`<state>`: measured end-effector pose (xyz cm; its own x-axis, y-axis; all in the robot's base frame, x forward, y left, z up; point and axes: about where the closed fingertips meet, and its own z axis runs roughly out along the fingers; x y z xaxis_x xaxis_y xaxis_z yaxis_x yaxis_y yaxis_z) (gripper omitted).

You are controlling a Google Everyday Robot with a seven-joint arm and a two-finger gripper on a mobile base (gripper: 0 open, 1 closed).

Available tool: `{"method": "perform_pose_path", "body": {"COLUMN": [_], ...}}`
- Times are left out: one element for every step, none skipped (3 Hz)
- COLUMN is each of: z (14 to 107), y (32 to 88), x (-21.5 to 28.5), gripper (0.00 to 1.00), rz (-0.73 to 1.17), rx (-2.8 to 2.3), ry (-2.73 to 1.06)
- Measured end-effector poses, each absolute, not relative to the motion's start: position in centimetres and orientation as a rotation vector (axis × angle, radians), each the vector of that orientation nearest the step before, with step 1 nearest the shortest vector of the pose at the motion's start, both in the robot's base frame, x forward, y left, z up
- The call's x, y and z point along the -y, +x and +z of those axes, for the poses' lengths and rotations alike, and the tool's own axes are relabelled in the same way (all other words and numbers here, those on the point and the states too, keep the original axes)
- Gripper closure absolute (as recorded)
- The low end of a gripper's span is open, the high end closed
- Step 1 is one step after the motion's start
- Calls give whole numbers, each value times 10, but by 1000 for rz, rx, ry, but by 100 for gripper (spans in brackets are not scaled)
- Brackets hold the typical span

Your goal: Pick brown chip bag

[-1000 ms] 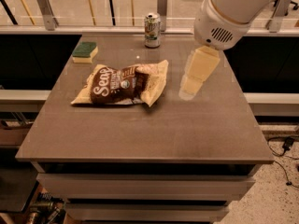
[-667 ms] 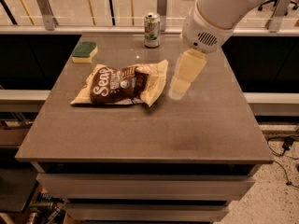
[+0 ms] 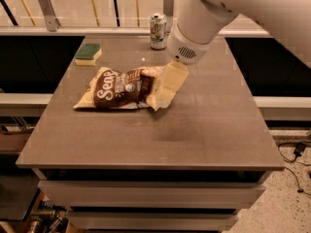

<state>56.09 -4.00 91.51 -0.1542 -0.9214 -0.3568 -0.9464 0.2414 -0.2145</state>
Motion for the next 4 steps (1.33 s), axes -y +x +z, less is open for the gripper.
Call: {"method": "perform_pose_path", "body": {"z": [898,890,886,880], "y": [576,590,598,595], "x": [24,12,-3,-17], "gripper": [0,0,0,0], "rz": [111,118,90,81], "rx": [-2105,-2098,-2088,-2087], "ry": [-1706,-1705,-1715,-1725]}}
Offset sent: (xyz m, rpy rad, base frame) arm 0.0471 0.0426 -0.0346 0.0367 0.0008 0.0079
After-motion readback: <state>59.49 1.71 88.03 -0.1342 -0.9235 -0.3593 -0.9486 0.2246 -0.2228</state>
